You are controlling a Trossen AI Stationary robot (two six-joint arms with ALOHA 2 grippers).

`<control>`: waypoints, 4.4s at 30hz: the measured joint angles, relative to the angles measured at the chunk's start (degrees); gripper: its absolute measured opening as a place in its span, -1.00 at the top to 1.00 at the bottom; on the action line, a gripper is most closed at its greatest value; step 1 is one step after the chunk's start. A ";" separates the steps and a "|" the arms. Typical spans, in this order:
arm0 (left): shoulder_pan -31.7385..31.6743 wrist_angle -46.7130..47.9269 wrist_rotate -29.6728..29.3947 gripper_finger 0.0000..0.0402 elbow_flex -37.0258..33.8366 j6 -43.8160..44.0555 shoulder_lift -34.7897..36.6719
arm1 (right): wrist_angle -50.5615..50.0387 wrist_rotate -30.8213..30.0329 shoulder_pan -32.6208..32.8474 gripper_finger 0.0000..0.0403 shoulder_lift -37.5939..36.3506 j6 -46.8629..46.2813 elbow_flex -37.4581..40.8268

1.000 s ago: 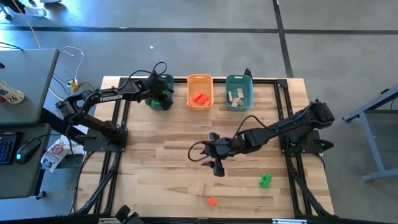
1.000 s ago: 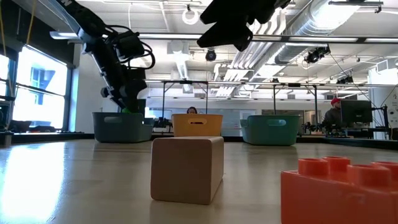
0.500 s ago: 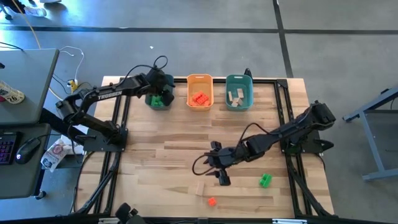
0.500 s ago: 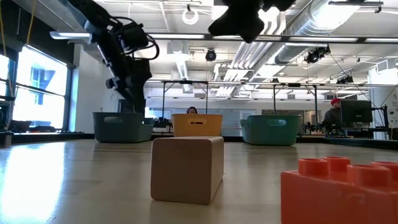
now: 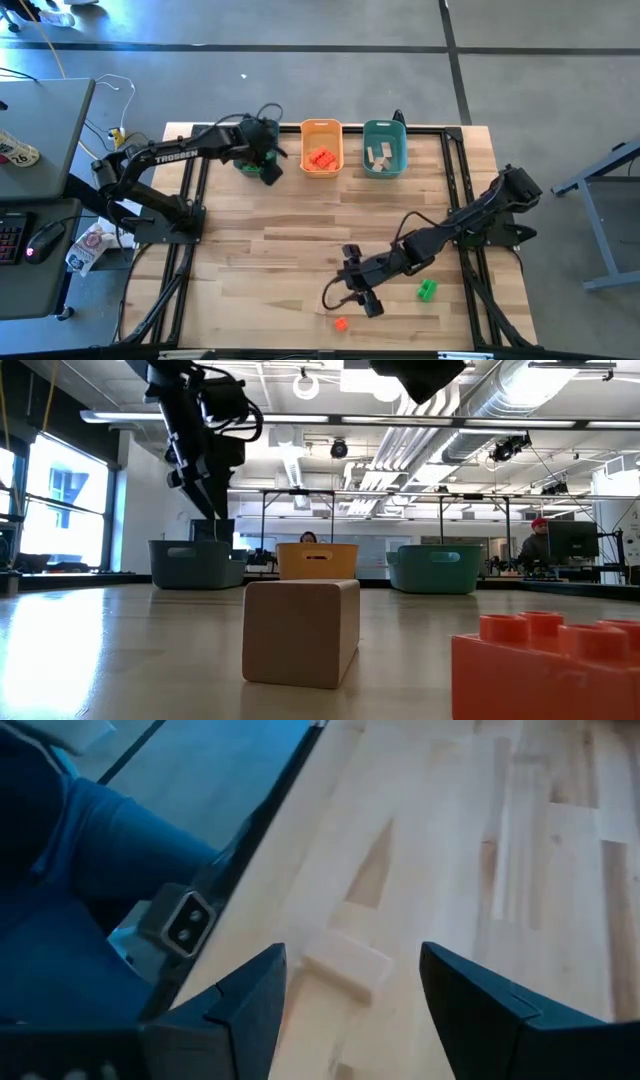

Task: Sort & place blocks by color
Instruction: Put the orange game piece into the yellow bin

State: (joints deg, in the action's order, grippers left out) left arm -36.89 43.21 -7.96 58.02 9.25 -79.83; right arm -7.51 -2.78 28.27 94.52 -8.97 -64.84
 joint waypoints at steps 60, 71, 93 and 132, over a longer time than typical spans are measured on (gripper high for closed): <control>46.76 -0.18 -4.86 -0.11 -0.09 32.04 0.07 | 17.49 -3.40 9.72 0.43 23.89 -8.70 -0.02; 46.76 -0.32 -4.89 -0.11 -0.09 32.64 0.04 | 17.47 -5.69 9.79 0.43 23.33 -14.25 0.00; 53.57 -1.89 -9.21 -0.11 -0.09 32.72 0.02 | 15.32 -26.28 0.55 0.43 12.85 -4.22 0.02; 58.06 -6.53 -23.75 -0.11 -0.09 29.58 0.01 | 15.19 -19.42 -44.39 0.43 12.37 -4.54 0.02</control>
State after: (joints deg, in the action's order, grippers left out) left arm 21.17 36.68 -31.71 57.93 38.83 -79.82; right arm 7.68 -22.20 -16.12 106.89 -13.51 -64.82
